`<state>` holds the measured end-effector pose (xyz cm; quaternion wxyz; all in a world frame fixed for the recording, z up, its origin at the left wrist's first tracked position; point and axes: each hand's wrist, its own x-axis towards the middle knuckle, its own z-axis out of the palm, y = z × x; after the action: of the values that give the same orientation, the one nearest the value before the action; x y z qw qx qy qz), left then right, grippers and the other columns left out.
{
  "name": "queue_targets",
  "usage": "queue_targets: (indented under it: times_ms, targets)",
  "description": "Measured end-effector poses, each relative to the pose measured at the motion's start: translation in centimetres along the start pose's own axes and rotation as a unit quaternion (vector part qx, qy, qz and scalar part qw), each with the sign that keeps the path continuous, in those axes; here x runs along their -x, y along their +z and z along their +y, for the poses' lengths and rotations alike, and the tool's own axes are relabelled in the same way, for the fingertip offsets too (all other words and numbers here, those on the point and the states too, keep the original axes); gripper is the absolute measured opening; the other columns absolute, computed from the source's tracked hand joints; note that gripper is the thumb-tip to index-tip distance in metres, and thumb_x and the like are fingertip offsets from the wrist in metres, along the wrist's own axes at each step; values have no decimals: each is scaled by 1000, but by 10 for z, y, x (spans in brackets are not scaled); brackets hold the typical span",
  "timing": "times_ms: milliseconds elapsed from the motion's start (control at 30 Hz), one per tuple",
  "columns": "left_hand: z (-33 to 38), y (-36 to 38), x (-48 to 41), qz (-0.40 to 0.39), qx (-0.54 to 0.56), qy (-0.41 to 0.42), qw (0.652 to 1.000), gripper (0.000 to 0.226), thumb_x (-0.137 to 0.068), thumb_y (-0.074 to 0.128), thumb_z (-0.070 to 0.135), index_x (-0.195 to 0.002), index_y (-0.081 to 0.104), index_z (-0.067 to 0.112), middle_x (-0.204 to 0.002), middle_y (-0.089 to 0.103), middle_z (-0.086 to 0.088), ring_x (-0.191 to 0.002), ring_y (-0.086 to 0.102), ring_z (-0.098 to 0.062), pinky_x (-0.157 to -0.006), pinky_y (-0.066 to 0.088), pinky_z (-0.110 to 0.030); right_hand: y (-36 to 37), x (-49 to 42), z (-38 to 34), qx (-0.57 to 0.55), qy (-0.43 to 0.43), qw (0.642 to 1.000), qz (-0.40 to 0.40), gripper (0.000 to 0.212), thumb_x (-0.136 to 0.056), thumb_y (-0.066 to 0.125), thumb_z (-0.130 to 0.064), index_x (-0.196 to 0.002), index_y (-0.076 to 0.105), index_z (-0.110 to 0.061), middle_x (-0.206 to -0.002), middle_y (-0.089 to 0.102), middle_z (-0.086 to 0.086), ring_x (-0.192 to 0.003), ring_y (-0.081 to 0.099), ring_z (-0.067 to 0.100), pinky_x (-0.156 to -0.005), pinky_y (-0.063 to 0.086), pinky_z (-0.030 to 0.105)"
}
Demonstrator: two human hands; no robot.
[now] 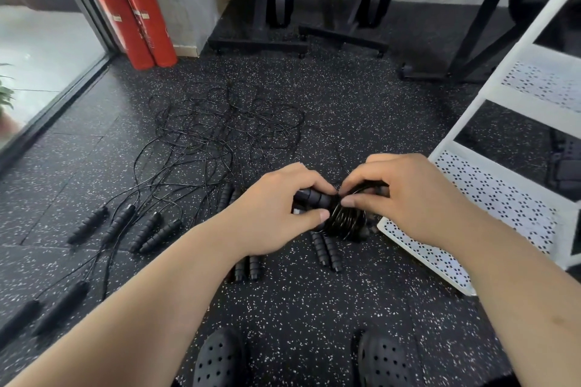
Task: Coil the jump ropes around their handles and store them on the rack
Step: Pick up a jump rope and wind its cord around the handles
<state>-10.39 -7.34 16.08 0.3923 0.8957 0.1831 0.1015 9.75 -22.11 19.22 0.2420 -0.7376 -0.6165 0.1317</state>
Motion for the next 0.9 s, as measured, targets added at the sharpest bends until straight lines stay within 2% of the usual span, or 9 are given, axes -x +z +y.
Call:
queue_targets:
  times_ms: [133,233,400,500,600,700,800,867,900]
  targets:
    - [6,-5,2,-41,37,4,998,30,-93,81,26,-119,72,39,-114,69,20,-111,67,-1,-100,53,-33,-1,-2,3,-52,10,999,-13,14,-83,88,-42,-95,80,-42,-93,72,-21,-91,70,1,-82,57,31]
    - [9,-12,4,-31,98,7,995,35,-91,84,19,-118,72,37,-112,74,16,-108,69,-8,-99,55,-35,-9,-4,6,-115,36,992,-41,10,-87,85,-36,-96,82,-39,-94,76,-22,-92,72,0,-86,52,24]
    - [10,-21,6,-21,215,-1,976,36,-90,85,12,-115,70,31,-114,74,9,-109,69,-12,-97,53,-36,-18,-6,7,-215,53,975,-37,17,-90,75,-38,-101,85,-30,-97,82,-9,-95,76,11,-95,57,40]
    - [7,-22,5,-15,294,11,956,33,-88,85,9,-113,70,25,-112,72,1,-105,65,-18,-94,53,-40,-16,-5,1,-267,55,961,-38,20,-94,71,-38,-103,84,-26,-98,82,-5,-96,77,12,-90,55,33]
    - [6,-22,6,1,396,19,918,35,-83,85,13,-114,70,22,-112,68,-6,-103,62,-22,-89,54,-40,-6,-6,-9,-344,74,936,-33,24,-100,66,-37,-104,83,-21,-103,81,1,-98,76,15,-89,59,32]
    - [4,-22,5,27,465,12,885,45,-84,83,6,-124,68,19,-117,67,-11,-107,62,-25,-95,54,-37,5,-7,-17,-418,128,899,-24,28,-100,66,-40,-97,80,-16,-98,79,6,-86,72,18,-80,58,33]
    - [0,-23,3,75,485,-2,871,51,-89,74,0,-135,63,18,-118,65,-11,-107,61,-26,-102,51,-41,15,-6,-22,-429,160,889,-29,30,-97,68,-46,-94,79,-18,-96,80,10,-85,74,24,-88,58,42]
    - [1,-23,2,102,494,-7,864,55,-90,73,1,-141,62,21,-117,65,-9,-106,63,-22,-103,52,-38,21,-5,-27,-445,165,880,3,31,-95,70,-48,-95,79,-18,-98,80,10,-87,75,26,-92,57,46]
    - [2,-21,1,116,497,-11,860,57,-91,73,3,-143,62,23,-119,65,-8,-108,64,-20,-103,53,-37,24,-5,-31,-473,168,865,31,27,-95,70,-45,-93,79,-19,-96,79,9,-85,74,26,-89,59,46]
